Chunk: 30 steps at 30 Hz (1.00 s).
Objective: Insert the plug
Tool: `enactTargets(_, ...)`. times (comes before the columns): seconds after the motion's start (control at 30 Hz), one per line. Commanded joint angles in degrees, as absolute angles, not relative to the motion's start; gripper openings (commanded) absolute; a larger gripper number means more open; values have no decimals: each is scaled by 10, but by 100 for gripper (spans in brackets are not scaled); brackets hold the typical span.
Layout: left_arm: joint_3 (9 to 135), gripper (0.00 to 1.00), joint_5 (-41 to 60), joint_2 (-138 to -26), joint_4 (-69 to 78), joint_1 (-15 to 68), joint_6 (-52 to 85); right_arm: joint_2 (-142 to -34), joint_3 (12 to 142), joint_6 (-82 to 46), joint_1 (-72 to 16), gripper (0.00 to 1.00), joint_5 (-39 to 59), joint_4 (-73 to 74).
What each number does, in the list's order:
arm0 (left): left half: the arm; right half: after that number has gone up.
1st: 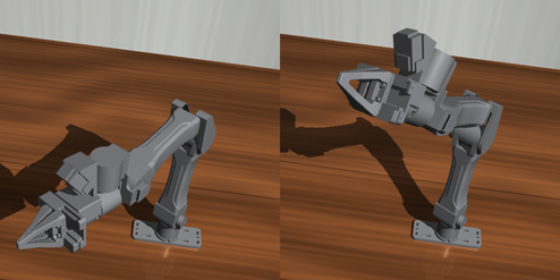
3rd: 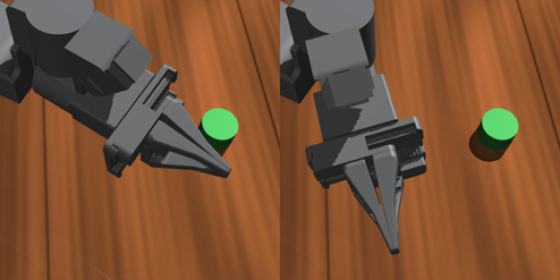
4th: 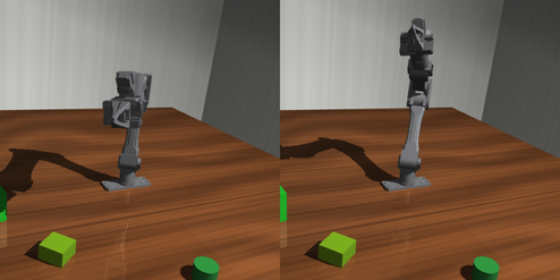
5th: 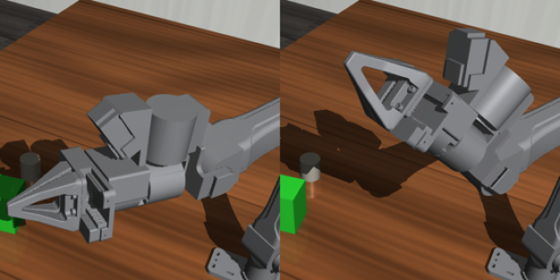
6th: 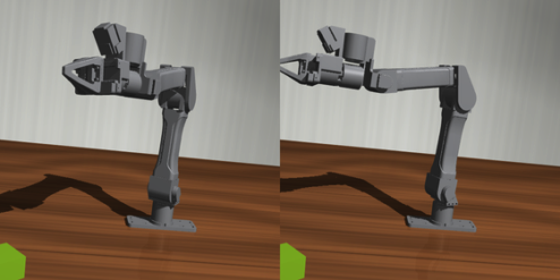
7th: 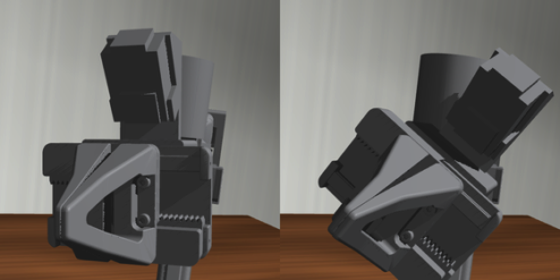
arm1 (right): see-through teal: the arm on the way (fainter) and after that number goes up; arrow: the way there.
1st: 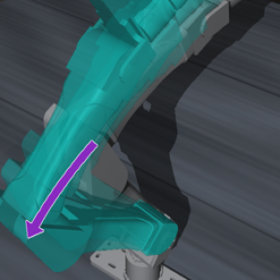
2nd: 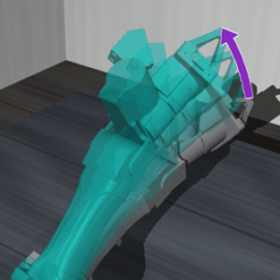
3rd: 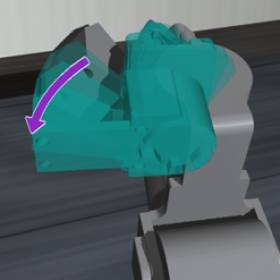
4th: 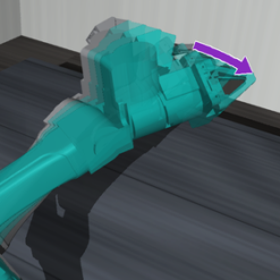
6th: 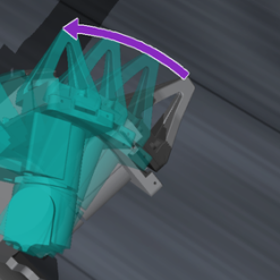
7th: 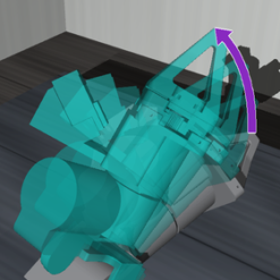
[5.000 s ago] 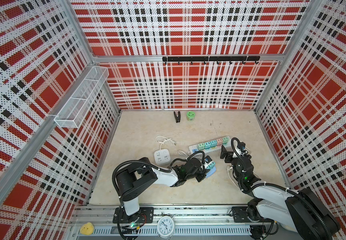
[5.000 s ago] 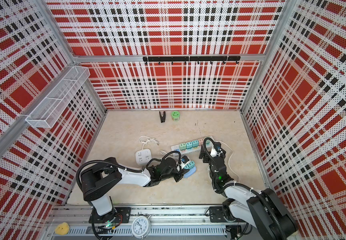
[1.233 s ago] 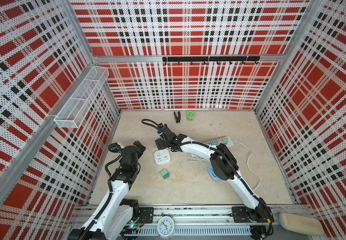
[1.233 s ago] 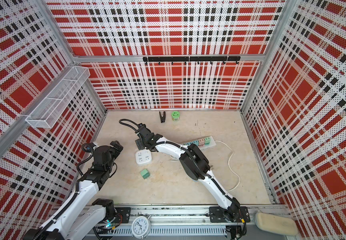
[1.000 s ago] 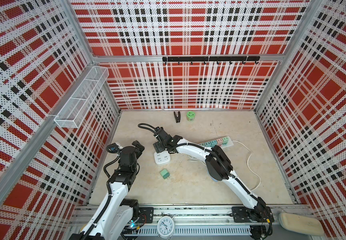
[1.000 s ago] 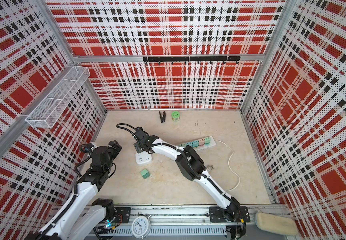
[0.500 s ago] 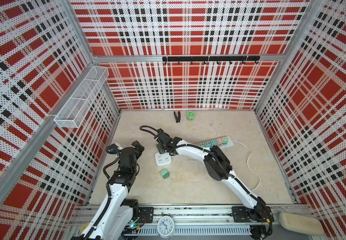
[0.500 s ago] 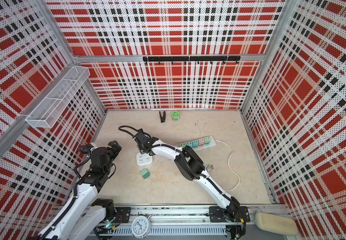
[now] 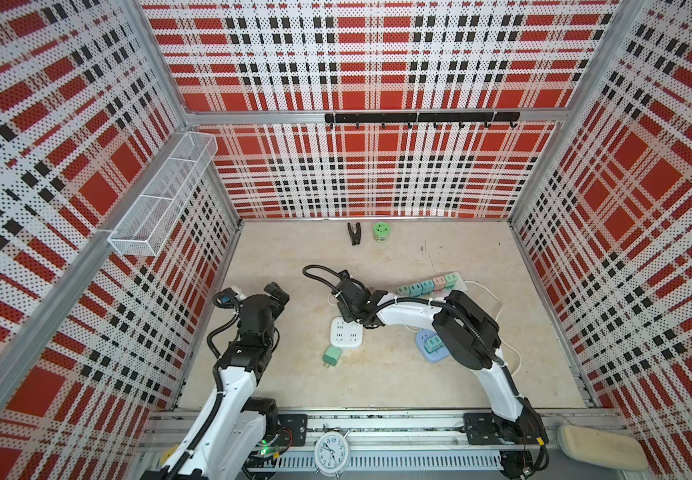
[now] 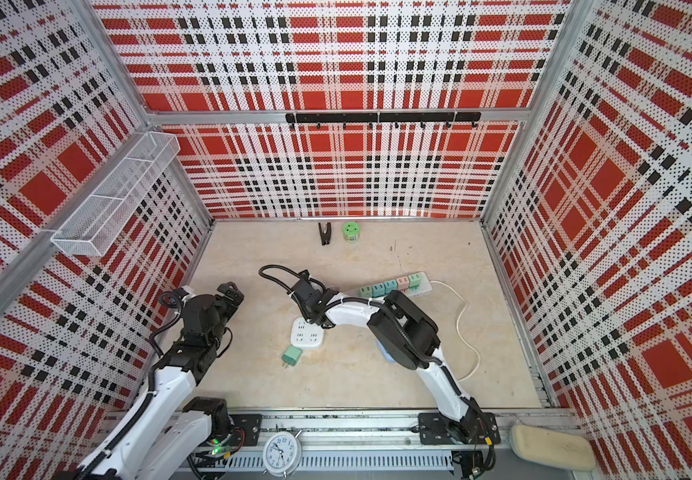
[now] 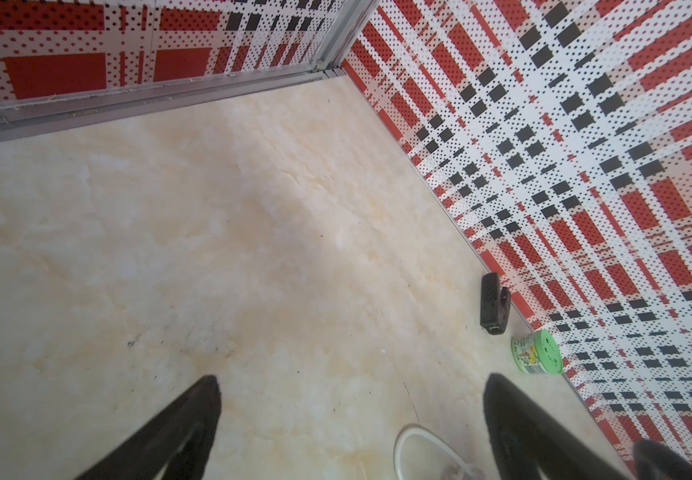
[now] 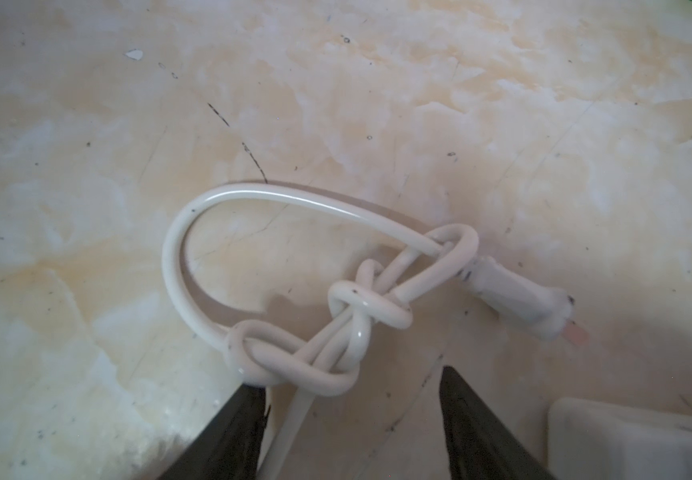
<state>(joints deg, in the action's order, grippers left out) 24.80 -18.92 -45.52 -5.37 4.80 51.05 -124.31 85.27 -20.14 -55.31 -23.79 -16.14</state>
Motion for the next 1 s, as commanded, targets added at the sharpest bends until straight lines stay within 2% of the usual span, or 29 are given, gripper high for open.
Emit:
enactTargets(0.0, 248, 99, -189, -461, -42, 42, 518, -1221, 808, -209, -556, 66, -252, -140)
enactTargets(0.17, 245, 99, -184, -467, -42, 43, 520, -1189, 744, -206, -561, 65, -216, -73)
enactTargets(0.33, 250, 99, -183, -462, -42, 41, 520, -1193, 744, -170, -576, 63, -207, -62)
enactTargets(0.53, 249, 99, -186, -465, -40, 42, 519, -1199, 738, -118, -589, 46, -189, -30)
enactTargets(0.77, 249, 99, -177, -466, -40, 41, 519, -1208, 734, -105, -590, 37, -124, -1)
enactTargets(0.83, 250, 99, -180, -463, -40, 40, 520, -1203, 735, -102, -594, 38, -135, 2)
enactTargets(0.9, 252, 99, -185, -461, -40, 40, 522, -1188, 735, -99, -601, 44, -155, 0)
enactTargets(0.97, 251, 99, -191, -462, -40, 40, 523, -1171, 736, -93, -610, 54, -174, -7)
